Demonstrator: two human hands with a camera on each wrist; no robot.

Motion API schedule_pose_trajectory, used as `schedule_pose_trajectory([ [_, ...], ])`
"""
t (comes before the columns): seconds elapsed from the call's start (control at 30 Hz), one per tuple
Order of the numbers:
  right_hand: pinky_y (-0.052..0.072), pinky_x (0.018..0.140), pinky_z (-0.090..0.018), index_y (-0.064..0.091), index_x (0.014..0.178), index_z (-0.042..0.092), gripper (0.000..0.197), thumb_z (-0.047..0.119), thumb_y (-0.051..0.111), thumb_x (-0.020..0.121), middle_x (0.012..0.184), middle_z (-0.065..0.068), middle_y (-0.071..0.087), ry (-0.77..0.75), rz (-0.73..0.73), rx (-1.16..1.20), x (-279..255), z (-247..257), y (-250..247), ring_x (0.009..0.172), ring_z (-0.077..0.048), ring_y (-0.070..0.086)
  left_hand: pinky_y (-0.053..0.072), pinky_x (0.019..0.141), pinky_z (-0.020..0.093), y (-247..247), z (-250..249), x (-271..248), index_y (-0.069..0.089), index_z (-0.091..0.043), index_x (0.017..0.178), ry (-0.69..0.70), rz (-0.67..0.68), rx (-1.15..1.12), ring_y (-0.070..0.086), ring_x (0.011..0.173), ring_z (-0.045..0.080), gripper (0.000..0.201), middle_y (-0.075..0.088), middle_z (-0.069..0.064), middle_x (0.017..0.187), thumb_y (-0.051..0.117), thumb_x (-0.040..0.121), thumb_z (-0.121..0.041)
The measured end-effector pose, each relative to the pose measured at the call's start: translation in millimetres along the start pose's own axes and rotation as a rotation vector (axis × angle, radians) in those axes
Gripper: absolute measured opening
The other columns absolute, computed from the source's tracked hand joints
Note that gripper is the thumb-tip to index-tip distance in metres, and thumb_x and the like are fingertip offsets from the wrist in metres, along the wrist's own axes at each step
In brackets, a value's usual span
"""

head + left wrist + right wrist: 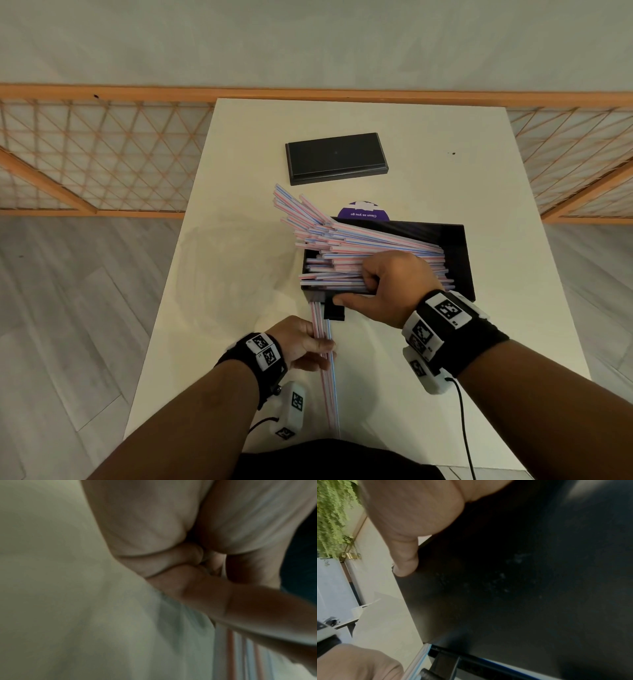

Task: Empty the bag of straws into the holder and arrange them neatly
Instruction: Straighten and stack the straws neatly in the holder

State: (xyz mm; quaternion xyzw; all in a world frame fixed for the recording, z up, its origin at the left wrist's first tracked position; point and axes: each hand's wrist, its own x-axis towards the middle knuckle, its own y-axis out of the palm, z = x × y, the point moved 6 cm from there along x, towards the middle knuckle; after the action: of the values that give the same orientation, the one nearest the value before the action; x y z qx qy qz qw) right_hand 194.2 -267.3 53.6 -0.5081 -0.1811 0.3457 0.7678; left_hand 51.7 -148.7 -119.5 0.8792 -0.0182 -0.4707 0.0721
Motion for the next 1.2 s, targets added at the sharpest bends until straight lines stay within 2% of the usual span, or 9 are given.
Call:
schedule_pose_trajectory([
  [0.1, 0.029, 0.047, -0.024, 0.029, 0.053, 0.025, 0.062, 0.070, 0.070, 0.066, 0.051, 0.008, 0.041, 0.002, -0.007, -0.001, -1, 1, -2, 0.050, -0.015, 0.041, 0.056, 0.055, 0.024, 2, 5, -2, 0.077, 0.000, 0.099, -0.028, 0.028, 0.009, 0.074, 0.067, 0.022, 0.023, 0.075, 0.022, 0.092, 0.081, 0.083, -0.016],
  [0.27, 0.029, 0.048, -0.024, 0.028, 0.053, 0.027, 0.063, 0.068, 0.074, 0.065, 0.051, 0.009, 0.040, -0.008, -0.020, 0.001, -2, 3, -4, 0.049, -0.012, 0.039, 0.056, 0.055, 0.024, 3, 3, -5, 0.074, 0.004, 0.107, -0.030, 0.059, 0.017, 0.074, 0.069, 0.022, 0.035, 0.071, 0.029, 0.109, 0.082, 0.081, -0.019],
  [0.43, 0.029, 0.050, -0.024, 0.027, 0.055, 0.028, 0.062, 0.070, 0.071, 0.065, 0.053, 0.010, 0.039, -0.050, -0.038, -0.005, -4, 7, -7, 0.050, -0.014, 0.038, 0.057, 0.055, 0.024, 3, 7, -6, 0.075, 0.003, 0.099, -0.066, 0.049, -0.003, 0.074, 0.066, 0.021, 0.026, 0.075, 0.017, 0.081, 0.082, 0.081, -0.015],
  [0.53, 0.034, 0.055, -0.027, 0.031, 0.063, 0.030, 0.055, 0.076, 0.061, 0.064, 0.062, 0.011, 0.040, -0.128, -0.102, 0.007, -4, 19, -20, 0.059, -0.016, 0.040, 0.055, 0.053, 0.023, 4, 0, -7, 0.075, -0.003, 0.098, -0.034, 0.035, 0.008, 0.073, 0.064, 0.019, 0.016, 0.075, 0.014, 0.081, 0.079, 0.085, -0.011],
  [0.63, 0.038, 0.062, -0.031, 0.041, 0.068, 0.026, 0.055, 0.077, 0.061, 0.061, 0.069, 0.009, 0.043, -0.155, -0.164, 0.018, -2, 27, -35, 0.067, -0.017, 0.041, 0.052, 0.048, 0.022, 2, -8, -6, 0.071, -0.010, 0.098, 0.002, 0.009, 0.000, 0.072, 0.060, 0.020, 0.014, 0.076, 0.016, 0.087, 0.076, 0.086, -0.005],
  [0.77, 0.039, 0.066, -0.031, 0.045, 0.071, 0.027, 0.052, 0.078, 0.055, 0.064, 0.071, 0.009, 0.047, -0.177, -0.136, -0.002, 3, 34, -46, 0.067, -0.015, 0.043, 0.053, 0.046, 0.023, 7, -13, -6, 0.071, -0.006, 0.092, -0.011, 0.015, -0.027, 0.072, 0.058, 0.023, 0.009, 0.074, 0.017, 0.083, 0.077, 0.085, -0.009],
  [0.93, 0.033, 0.051, -0.023, 0.045, 0.067, 0.023, 0.041, 0.060, 0.064, 0.072, 0.066, 0.010, 0.047, -0.265, -0.154, 0.116, -3, 54, -63, 0.058, -0.013, 0.044, 0.054, 0.046, 0.024, 12, -17, -4, 0.071, 0.001, 0.099, -0.008, 0.037, -0.046, 0.072, 0.058, 0.023, 0.019, 0.072, 0.023, 0.086, 0.075, 0.088, -0.014],
  [1.07, 0.048, 0.052, -0.031, 0.053, 0.070, 0.021, 0.034, 0.053, 0.063, 0.078, 0.058, 0.006, 0.057, -0.232, 0.008, 0.141, -16, 66, -47, 0.053, -0.015, 0.053, 0.052, 0.047, 0.021, 11, -12, -4, 0.072, -0.001, 0.097, -0.023, 0.021, -0.001, 0.073, 0.062, 0.022, 0.014, 0.073, 0.019, 0.083, 0.075, 0.089, -0.012],
  [1.2, 0.056, 0.071, -0.035, 0.066, 0.086, 0.019, 0.046, 0.062, 0.052, 0.085, 0.079, 0.001, 0.068, -0.049, 0.471, -0.072, -33, 49, 24, 0.074, -0.019, 0.064, 0.053, 0.049, 0.022, 11, -9, -4, 0.074, -0.002, 0.094, -0.031, 0.010, -0.014, 0.072, 0.062, 0.020, 0.011, 0.075, 0.015, 0.078, 0.074, 0.088, -0.011],
])
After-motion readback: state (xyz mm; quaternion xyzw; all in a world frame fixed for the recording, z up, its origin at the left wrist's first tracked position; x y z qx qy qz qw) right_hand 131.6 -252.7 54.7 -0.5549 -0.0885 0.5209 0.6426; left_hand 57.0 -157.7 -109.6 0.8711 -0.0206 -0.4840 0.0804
